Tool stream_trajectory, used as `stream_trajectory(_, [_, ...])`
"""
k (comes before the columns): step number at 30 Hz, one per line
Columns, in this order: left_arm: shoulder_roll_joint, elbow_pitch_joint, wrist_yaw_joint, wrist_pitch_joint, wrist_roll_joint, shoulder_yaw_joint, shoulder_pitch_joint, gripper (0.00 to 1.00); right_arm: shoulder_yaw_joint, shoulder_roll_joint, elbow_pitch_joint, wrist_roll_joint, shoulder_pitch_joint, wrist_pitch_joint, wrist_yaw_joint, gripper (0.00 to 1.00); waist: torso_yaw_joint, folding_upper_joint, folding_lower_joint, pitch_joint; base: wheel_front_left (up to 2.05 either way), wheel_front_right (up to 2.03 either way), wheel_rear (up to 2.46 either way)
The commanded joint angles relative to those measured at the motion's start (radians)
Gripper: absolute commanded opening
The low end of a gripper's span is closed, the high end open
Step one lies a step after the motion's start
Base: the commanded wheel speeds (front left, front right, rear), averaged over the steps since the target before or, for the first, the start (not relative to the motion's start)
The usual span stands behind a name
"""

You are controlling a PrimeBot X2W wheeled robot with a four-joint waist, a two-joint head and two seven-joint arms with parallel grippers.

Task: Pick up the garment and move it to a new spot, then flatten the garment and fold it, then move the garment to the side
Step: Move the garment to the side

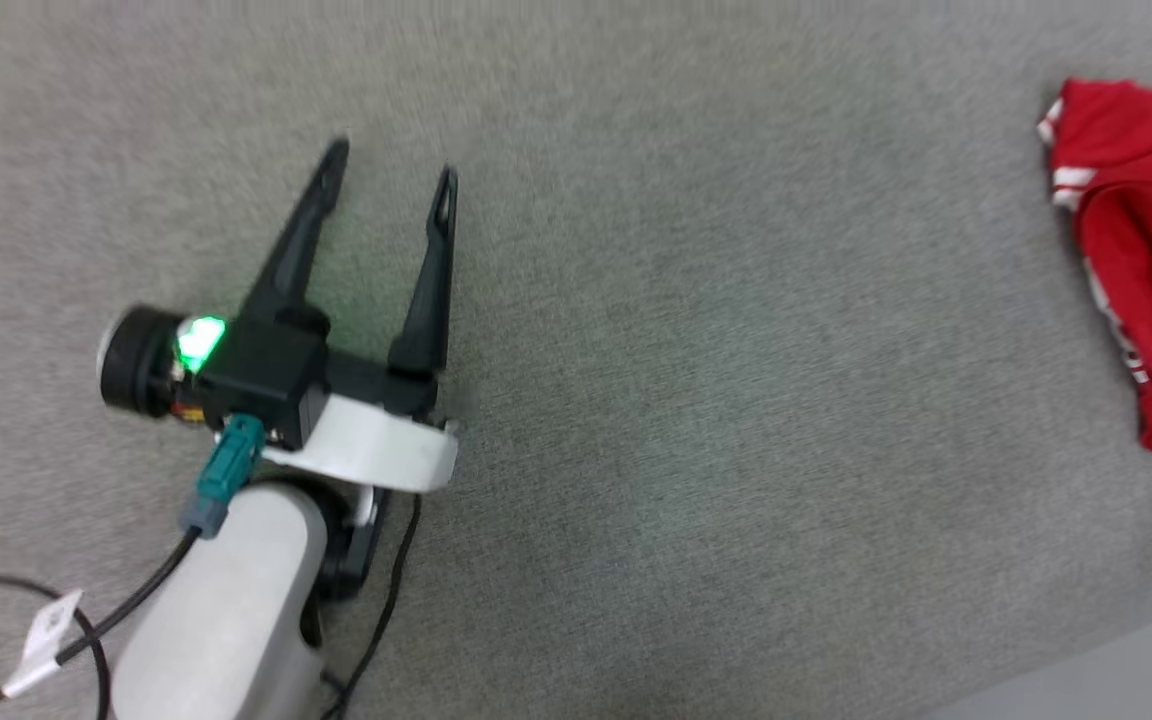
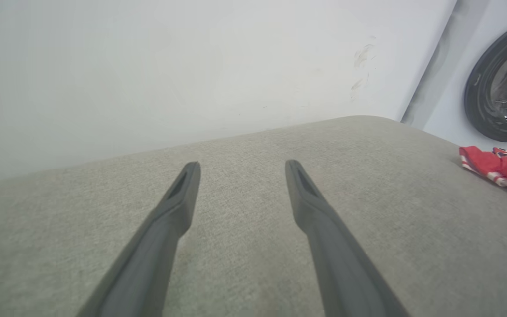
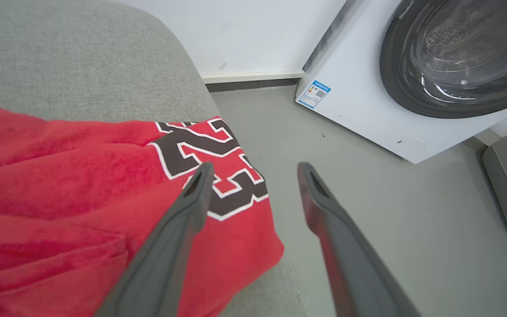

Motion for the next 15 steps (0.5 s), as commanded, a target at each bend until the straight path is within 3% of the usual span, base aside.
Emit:
stream_trajectory(1, [-0.011, 0.016, 0.007, -0.017, -0.014, 0.002, 0.033, 1.0, 0.017, 0.004, -0.006, 0.009, 0.041, -0.015, -0.001, 1.0, 0.024, 0.0, -0.0001, -0.106, 0.0, 0.0, 0.0])
stream_trajectory(8, [-0.041, 0.086, 0.032, -0.062, -0.078, 0.024, 0.177, 1.0, 0.103, 0.072, -0.101, 0.059, 0.229, -0.041, -0.001, 1.0, 0.08, 0.0, -0.0001, -0.296, 0.0, 0.0, 0.0])
stream_trajectory(15, [-0.056, 0.128, 0.046, -0.079, -0.123, 0.051, 0.277, 1.0, 0.156, 0.166, -0.263, 0.074, 0.402, -0.046, -0.001, 1.0, 0.167, 0.0, -0.0001, -0.409, 0.0, 0.0, 0.0])
